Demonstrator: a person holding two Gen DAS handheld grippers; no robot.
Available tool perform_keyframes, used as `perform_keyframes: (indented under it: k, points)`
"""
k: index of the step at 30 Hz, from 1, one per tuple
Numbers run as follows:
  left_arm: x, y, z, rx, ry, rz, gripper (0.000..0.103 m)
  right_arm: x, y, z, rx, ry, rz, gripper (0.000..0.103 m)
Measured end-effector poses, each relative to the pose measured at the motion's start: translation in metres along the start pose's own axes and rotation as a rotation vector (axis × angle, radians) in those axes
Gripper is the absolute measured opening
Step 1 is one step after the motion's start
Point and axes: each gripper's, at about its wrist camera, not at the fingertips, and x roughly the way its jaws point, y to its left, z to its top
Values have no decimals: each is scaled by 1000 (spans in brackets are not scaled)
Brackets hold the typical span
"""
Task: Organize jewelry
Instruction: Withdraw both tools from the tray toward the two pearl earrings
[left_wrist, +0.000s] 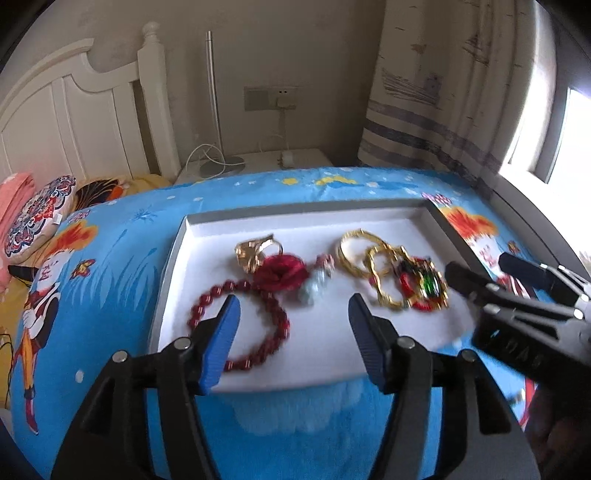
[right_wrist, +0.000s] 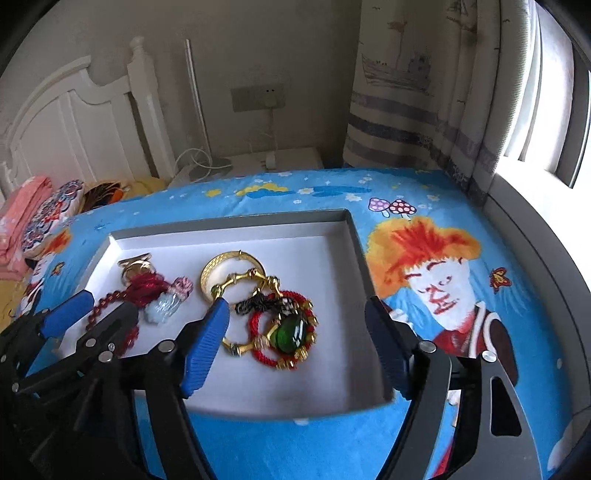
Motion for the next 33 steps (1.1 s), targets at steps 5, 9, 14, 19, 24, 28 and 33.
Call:
perform_keyframes:
  k: [5, 9, 14, 19, 24, 28, 33]
  points:
    - [-29, 5, -32, 25, 3, -44, 59, -26, -18, -23, 1, 0, -13, 74]
    - [-50, 10, -63, 50, 15, -64, 59, -48, -28, -48, -13, 3, -22, 75]
    - [-64, 7, -94, 110, 41, -97, 59, -69, -41, -86, -45, 23, -28, 77]
    - [-71, -7, -111, 215, 50, -114, 59, -73, -51, -109, -68, 49, -24, 77]
    - [-65, -18, -118, 280, 54, -132, 59, -73, -50, -120, -85, 47, -22, 78]
    - [-62, -18, -116, 295, 55, -134, 59, -71, -49, -123, -92, 53, -16, 79]
    - [-55, -16, -114, 281, 76, -134, 59, -70, -49, -123, -88, 51, -17, 80]
